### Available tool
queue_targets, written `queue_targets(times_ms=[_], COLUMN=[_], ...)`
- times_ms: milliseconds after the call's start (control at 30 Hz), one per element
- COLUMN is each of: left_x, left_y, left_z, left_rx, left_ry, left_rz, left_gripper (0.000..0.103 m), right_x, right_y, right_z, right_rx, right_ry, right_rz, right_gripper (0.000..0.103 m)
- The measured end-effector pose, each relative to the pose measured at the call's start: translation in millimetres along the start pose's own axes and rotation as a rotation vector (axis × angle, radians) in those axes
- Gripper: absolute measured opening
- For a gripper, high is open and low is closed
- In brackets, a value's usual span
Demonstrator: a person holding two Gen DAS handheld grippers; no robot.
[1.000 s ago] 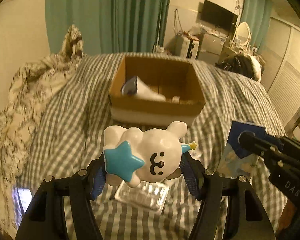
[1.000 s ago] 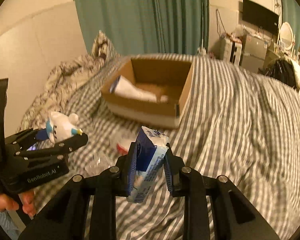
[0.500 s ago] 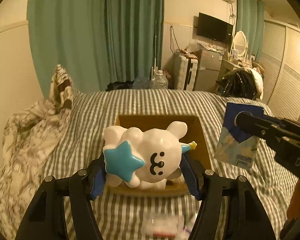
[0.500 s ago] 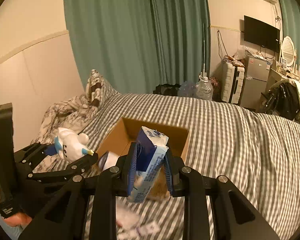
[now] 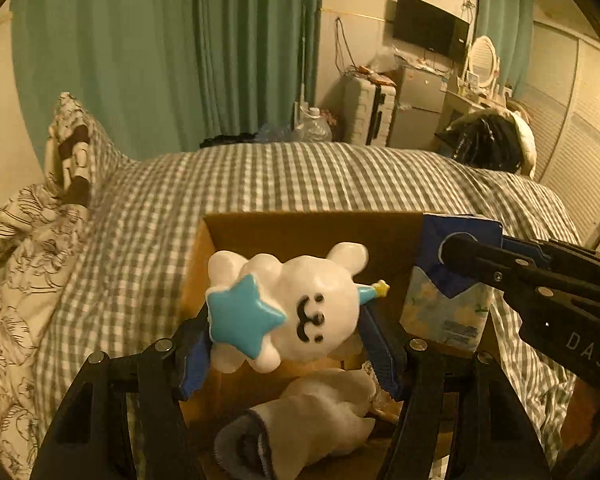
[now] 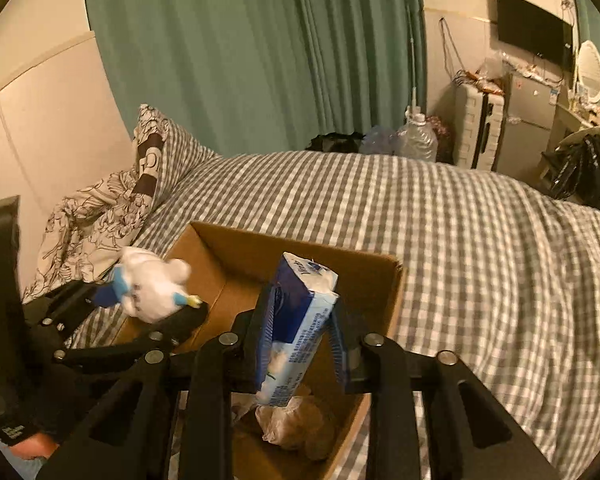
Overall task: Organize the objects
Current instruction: 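Carry the figure and tissue pack over the box and release both, then grasp the foil blister pack with the left gripper while the right gripper grasps the toothpaste tube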
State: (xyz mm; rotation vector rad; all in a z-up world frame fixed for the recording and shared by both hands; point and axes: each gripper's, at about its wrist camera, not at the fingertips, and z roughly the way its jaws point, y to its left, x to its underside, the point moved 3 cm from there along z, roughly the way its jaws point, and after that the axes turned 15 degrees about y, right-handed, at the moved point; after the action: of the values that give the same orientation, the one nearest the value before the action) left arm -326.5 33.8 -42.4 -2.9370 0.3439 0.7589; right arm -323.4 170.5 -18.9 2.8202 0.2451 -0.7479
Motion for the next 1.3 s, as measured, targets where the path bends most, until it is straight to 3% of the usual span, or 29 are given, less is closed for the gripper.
queue_targets(times_ms=[67,100,133,167,200,533,800,1000,1300], left_x=[0.7,1.0,1.5,2.0,1.8,21.9,89.8,154.1,224.2], left_y=[-2.9,-2.9,-4.8,-5.0,-4.8,-5.5,-3.4,-5.7,-14.7], left_z=[-0.3,-1.9,-6.2,-13.7,-19.6,-116.2,-146.7,-120.8,-46.4], left_rx=[0.001,-0.005,-0.014,-0.028,-0.032,-0.096,-0.099,-0.107,-0.097], left_ry=[0.005,0.006,0.003,-0.009,-0.018,-0.106,-0.09,-0.01,0.17], left_rz=[0.008,0.005,-0.002,-0.014,-0.019,-0.062,-0.106,-0.117,-0.104], left_gripper=[0.072,0.078,0.084,0.093,0.096,0.103,0.103,0.103,0.103], right_x=[0.6,0.5,0.6,0.0,0.5,20.3,79.6,134.1,206.0], right_y=[-3.8,-3.9,-5.0,-5.3,-5.5,10.7,27.1,31.9,9.5], right_z=[-6.6,-10.3,-19.0,-26.9,-40.9,-147.6,-193.6,-176.8,-78.2], right_rx=[0.005,0.001,-0.002,-0.003,-0.005,0.061,0.128,0.143,0.129], right_ry=[-0.018,-0.024,-0.04,-0.054,-0.08,-0.161,-0.159,-0.115,0.068], right_rz=[0.009,0.01,0.016,0.021,0.024,0.004,-0.017,-0.019,0.079], right_gripper=[0.03,0.036,0.051,0.058,0.066,0.073,0.079,0.081,0.081])
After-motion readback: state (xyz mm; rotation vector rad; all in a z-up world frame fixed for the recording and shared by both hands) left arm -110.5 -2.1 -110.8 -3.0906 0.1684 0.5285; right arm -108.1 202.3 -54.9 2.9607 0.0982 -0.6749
